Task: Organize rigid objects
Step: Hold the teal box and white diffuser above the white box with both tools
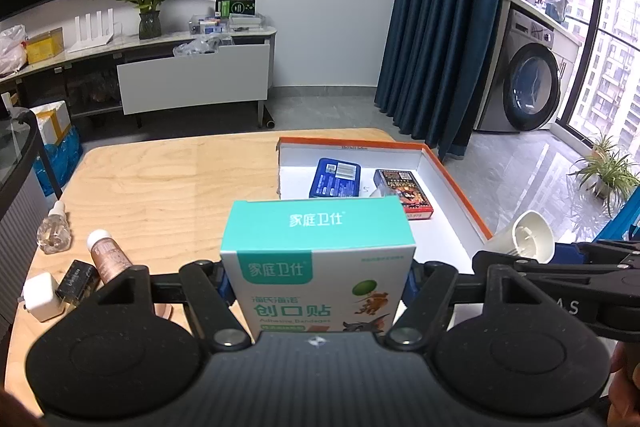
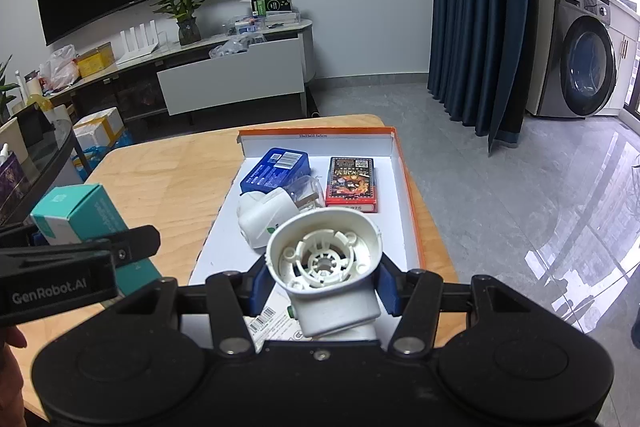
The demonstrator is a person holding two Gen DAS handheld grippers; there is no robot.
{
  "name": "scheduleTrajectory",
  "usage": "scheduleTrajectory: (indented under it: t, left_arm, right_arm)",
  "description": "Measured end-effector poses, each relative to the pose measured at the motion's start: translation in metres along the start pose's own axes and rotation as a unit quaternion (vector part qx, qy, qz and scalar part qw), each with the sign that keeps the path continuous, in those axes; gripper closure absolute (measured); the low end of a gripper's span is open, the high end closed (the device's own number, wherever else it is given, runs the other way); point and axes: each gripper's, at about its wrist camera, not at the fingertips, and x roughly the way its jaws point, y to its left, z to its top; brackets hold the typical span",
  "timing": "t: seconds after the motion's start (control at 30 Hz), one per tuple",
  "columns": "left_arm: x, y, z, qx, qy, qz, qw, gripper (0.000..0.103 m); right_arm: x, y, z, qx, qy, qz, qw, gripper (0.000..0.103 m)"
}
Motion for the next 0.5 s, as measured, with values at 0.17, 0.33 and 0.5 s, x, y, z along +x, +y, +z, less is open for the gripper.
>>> scheduleTrajectory:
  t: [0.17,0.33,0.5]
  left_arm:
    - [0.0014,-0.0012,-0.0007,-0.001,0.001,0.001,1.0,0.031]
    - [0.0021,-0.0017,-0.0013,-0.001,0.002,0.001,1.0,0.031]
    - [0.0034,-0.0022,-0.0026,0.0,0.003,0.0,1.0,0.031]
  right_arm:
    - [0.0027,-0.0007,-0.0009,0.0,0.002,0.001,1.0,0.04]
    - [0.0051,0.0001,-0.002,0.0,0.004,0.0,1.0,0.04]
    - [0.0077,-0.0009,-0.0024,0.001,0.007,0.0,1.0,0.04]
